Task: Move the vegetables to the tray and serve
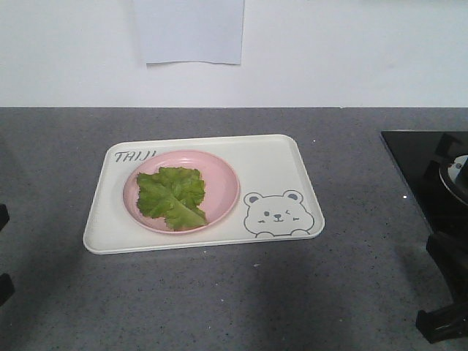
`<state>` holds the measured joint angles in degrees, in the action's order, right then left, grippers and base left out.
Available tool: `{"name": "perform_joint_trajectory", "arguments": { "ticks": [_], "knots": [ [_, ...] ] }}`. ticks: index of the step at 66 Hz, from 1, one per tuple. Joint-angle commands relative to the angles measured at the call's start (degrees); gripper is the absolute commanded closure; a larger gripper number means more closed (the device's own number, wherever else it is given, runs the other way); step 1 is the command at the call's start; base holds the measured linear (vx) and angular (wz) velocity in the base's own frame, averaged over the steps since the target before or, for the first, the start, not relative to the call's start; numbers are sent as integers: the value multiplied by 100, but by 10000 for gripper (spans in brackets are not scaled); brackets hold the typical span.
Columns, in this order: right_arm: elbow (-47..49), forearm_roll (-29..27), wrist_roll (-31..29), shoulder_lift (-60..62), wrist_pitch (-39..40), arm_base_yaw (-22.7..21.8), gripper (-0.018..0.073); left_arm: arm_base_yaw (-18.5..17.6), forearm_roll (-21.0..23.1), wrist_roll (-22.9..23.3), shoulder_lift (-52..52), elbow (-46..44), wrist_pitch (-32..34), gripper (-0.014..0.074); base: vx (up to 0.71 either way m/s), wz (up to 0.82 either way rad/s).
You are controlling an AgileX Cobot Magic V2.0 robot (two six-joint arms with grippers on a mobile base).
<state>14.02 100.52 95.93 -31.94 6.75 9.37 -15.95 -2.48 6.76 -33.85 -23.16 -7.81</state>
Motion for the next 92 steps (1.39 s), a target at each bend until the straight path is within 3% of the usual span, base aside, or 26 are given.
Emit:
{"name": "perform_joint_trajectory", "arguments": {
  "ticks": [1,56,92],
  "knots": [
    [158,-35,-9,-5,-124,0,562,-35,49,54,-2,-154,639,603,0,0],
    [158,-29,-7,-5,-121,0,562,-35,39,40,121,-26,735,603,0,0],
    [158,-35,-14,-5,-139,0,562,952,99,61,2063,2274,1889,603,0,0]
  ]
}}
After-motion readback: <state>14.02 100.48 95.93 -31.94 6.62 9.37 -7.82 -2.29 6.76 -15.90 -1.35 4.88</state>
